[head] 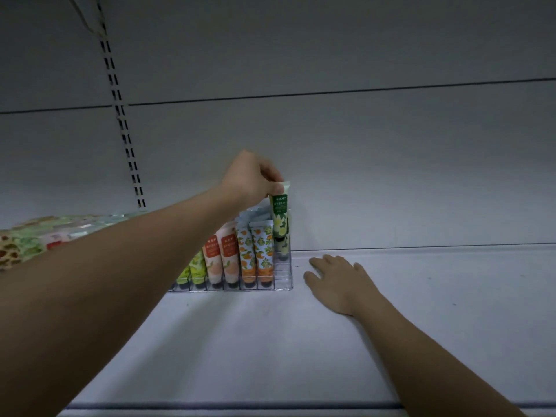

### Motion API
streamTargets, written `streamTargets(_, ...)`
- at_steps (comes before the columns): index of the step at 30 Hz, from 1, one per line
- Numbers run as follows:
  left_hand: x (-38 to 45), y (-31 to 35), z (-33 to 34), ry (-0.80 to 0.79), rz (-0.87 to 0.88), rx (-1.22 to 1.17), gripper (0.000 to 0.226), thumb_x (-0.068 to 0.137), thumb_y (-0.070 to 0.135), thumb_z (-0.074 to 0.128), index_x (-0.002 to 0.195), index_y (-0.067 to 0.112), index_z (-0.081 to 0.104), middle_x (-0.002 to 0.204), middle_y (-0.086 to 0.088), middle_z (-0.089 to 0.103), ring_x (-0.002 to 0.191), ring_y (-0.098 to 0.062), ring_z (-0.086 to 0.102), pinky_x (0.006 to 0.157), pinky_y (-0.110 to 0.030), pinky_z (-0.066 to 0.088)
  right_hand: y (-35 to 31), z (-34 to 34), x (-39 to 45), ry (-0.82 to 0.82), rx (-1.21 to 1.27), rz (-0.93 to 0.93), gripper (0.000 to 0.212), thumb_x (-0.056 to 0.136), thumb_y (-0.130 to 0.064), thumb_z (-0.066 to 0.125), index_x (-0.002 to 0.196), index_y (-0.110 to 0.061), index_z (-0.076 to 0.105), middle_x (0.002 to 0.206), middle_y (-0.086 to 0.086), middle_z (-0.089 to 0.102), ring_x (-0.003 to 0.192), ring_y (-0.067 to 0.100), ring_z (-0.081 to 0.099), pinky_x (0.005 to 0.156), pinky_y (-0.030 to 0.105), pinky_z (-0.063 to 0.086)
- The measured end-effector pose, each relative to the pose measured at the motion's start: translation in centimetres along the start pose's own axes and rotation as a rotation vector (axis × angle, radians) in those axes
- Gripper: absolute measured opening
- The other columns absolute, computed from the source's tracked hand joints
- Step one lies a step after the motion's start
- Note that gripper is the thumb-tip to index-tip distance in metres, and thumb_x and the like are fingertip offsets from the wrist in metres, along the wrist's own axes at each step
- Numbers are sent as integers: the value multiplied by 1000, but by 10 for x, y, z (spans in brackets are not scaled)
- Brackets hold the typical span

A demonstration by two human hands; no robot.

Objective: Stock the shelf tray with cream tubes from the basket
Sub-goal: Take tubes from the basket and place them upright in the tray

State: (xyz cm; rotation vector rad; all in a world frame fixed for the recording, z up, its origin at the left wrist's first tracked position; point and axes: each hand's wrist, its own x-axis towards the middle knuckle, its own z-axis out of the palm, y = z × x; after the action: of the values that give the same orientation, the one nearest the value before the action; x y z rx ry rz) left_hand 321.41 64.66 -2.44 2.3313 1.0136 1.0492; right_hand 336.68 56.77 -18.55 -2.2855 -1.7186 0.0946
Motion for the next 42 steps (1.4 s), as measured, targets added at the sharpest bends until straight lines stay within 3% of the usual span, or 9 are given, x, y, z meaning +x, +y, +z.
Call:
streamTargets(8,12,10,7,-83,-54,200,6,80,4,75,82,7,71,85,-9,70,73,-14,66,73,-25,55,3,4,4,45,21,-10,55,98,-49,22,148,-28,30,153,-4,31,141,18,24,117,47,14)
streamTargets(12,14,16,5,-137,-92,242,10,78,2,75,88,3,72,89,-12,71,84,-21,69,84,-32,57,4,4,4,45,11,-11,56,98,-50,21,149,-28,29,154,-3,31,142,18,24,116,47,15)
streamTargets(16,14,11,12,-138,-109,290,6,79,5,75,83,7,71,88,-8,70,84,-19,68,85,-32,56,3,4,3,45,23,-13,55,98,-50,22,149,-28,30,154,-3,31,142,18,24,116,47,14)
streamTargets(24,15,0,34,-132,-65,528,16,87,8,64,102,5,69,97,-9,69,87,-23,65,82,-38,57,3,4,4,54,15,-10,54,99,-49,23,146,-27,33,151,-3,34,140,19,27,116,47,16)
streamTargets(30,-14,2,20,-62,0,539,26,90,27,60,110,14,69,103,-4,69,90,-22,63,83,-40,56,0,0,-2,60,43,4,52,98,-49,28,142,-25,41,147,-1,41,136,20,35,113,44,22)
streamTargets(34,-47,2,-8,-29,46,564,35,92,37,54,123,24,62,120,0,64,108,-23,58,92,-40,49,-7,-14,-16,102,151,46,39,97,-39,39,125,-18,55,135,7,52,125,28,49,104,37,38)
streamTargets(36,-65,0,-25,-33,40,572,34,92,40,53,123,28,60,123,1,63,112,-23,56,93,-39,47,-14,-23,-27,124,199,76,39,97,-34,44,129,-16,54,136,9,53,123,28,50,99,34,41)
streamTargets(42,-138,-1,-72,-49,-36,453,29,90,40,53,115,29,65,117,1,66,102,-24,60,90,-37,50,-69,-65,-74,145,232,-15,26,93,-28,51,93,-8,68,101,15,70,93,32,63,76,32,48)
